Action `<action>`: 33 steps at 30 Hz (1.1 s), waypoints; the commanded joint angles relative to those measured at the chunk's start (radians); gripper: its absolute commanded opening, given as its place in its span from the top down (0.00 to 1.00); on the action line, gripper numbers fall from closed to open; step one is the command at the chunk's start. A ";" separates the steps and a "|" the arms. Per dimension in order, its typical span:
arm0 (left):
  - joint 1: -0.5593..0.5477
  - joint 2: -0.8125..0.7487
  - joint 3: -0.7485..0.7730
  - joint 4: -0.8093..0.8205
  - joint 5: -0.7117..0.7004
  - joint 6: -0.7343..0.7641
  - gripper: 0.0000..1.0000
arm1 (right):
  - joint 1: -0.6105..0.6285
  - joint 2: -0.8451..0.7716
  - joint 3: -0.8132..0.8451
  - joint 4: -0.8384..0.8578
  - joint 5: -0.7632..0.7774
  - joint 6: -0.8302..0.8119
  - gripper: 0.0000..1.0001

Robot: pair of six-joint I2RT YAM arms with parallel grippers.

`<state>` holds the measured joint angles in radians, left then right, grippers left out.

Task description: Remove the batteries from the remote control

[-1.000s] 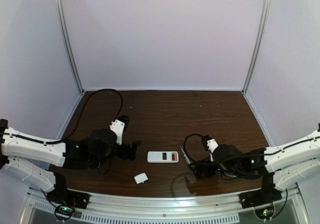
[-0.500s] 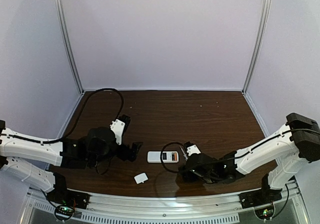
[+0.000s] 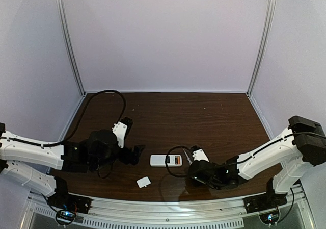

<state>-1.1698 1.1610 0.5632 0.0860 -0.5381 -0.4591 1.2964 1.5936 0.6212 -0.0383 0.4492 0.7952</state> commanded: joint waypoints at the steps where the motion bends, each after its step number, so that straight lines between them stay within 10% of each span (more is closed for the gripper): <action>1: 0.002 -0.016 0.014 0.006 0.011 -0.003 0.07 | 0.003 0.017 -0.029 0.000 0.037 0.018 0.61; 19: 0.001 -0.012 0.012 0.017 0.034 0.003 0.07 | -0.026 0.009 -0.113 0.124 0.008 0.010 0.72; 33: 0.001 0.002 0.006 0.049 0.068 0.018 0.07 | -0.045 -0.052 -0.117 0.082 0.012 0.004 0.98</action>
<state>-1.1698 1.1568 0.5632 0.0895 -0.4938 -0.4572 1.2625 1.5879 0.5289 0.1169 0.4717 0.7940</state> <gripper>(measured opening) 0.934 0.147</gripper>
